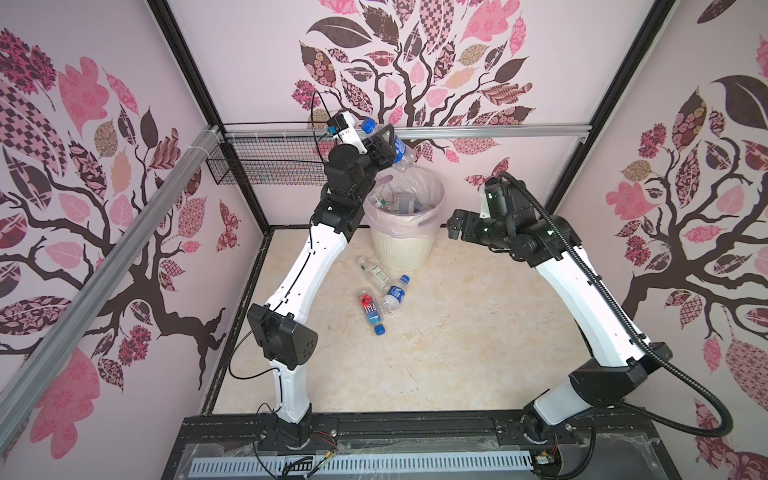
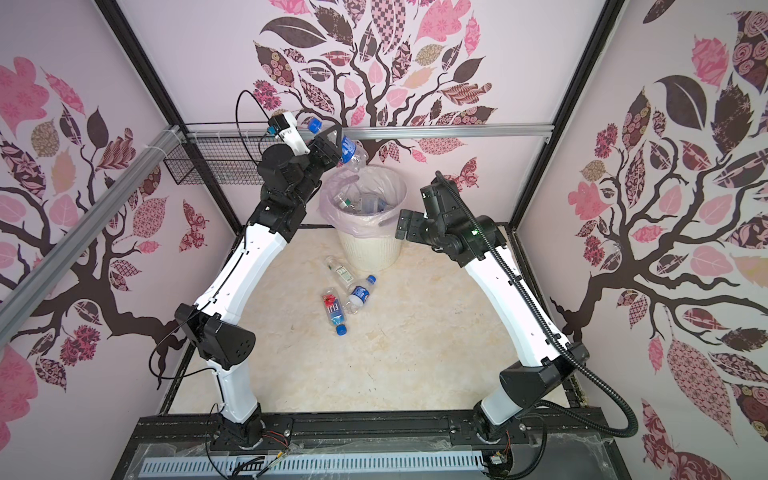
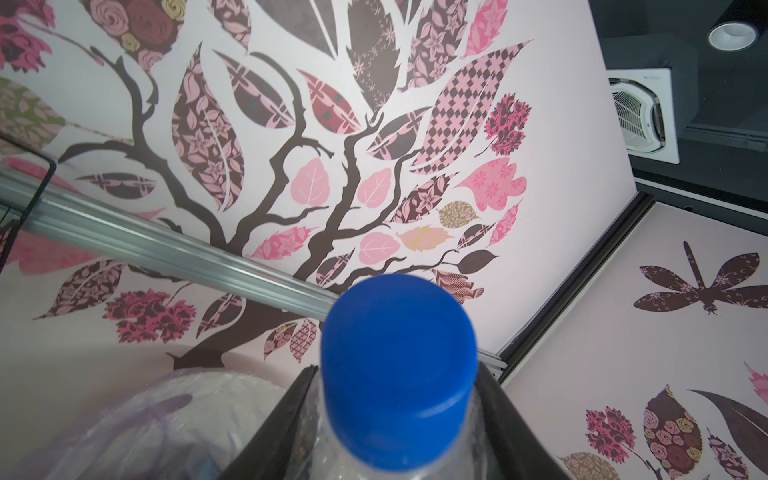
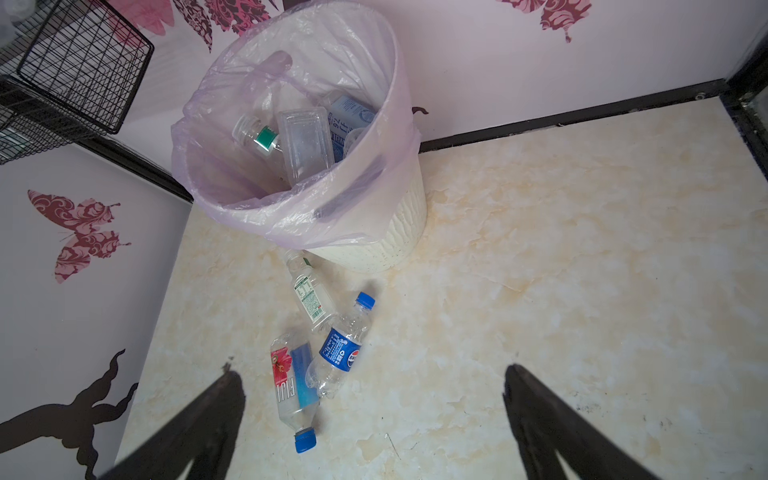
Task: Throw the plastic bottles in the bin
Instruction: 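Raise the blue-label bottle over the bin with the left gripper while the right draws back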
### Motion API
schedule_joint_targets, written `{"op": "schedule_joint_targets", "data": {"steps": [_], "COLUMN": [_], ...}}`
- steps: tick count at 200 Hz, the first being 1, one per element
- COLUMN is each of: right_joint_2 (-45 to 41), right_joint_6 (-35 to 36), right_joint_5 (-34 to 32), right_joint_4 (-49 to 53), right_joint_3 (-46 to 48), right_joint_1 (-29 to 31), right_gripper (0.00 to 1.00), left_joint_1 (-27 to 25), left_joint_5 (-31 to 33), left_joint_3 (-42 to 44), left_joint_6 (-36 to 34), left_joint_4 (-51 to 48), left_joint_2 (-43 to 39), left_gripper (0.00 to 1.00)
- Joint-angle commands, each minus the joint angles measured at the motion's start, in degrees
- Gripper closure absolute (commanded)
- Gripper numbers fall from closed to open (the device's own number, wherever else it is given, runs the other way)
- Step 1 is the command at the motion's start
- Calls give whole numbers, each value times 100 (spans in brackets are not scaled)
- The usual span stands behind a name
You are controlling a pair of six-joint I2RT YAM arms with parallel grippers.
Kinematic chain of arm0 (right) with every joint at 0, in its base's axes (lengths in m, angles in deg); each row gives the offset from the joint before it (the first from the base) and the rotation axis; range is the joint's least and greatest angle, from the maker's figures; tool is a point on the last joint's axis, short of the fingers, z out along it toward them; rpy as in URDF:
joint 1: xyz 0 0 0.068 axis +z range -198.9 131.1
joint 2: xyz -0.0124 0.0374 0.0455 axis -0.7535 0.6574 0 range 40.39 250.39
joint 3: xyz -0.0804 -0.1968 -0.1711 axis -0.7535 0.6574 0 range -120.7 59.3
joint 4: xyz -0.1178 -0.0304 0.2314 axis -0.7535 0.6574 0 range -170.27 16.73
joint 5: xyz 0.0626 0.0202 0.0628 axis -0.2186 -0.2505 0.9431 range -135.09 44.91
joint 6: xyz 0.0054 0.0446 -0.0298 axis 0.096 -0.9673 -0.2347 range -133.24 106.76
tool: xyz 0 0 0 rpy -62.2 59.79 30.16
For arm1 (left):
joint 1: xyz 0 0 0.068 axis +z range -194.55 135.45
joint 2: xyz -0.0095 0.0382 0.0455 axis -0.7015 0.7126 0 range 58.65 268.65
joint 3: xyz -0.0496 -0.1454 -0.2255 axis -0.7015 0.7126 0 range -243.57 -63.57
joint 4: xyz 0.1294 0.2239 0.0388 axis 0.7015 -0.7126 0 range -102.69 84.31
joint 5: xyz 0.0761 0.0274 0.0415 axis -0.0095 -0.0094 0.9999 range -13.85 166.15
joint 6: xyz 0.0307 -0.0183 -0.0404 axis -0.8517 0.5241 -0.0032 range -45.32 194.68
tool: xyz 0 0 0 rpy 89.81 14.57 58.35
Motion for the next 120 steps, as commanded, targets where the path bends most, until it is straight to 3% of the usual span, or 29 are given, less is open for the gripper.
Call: {"op": "schedule_joint_targets", "data": {"steps": [1,56,120], "right_joint_2": [-64,162,68], "right_joint_6": [-45,168,598], "right_joint_5": [15,29,61], "right_joint_4": [104,114,-928], "right_joint_3": [-202,-602,-803], "right_joint_1": [-33,-146,-160], "right_gripper": [0,1,0], "left_joint_1": [-9,-53,-144], "left_joint_5": [104,117,231], "left_joint_3": [-454,-911,-1202], "left_joint_6": [-498,-527,-712], "left_joint_4": [496,636,716], "left_joint_2": [197,557,894], "left_gripper": [54,56,57]}}
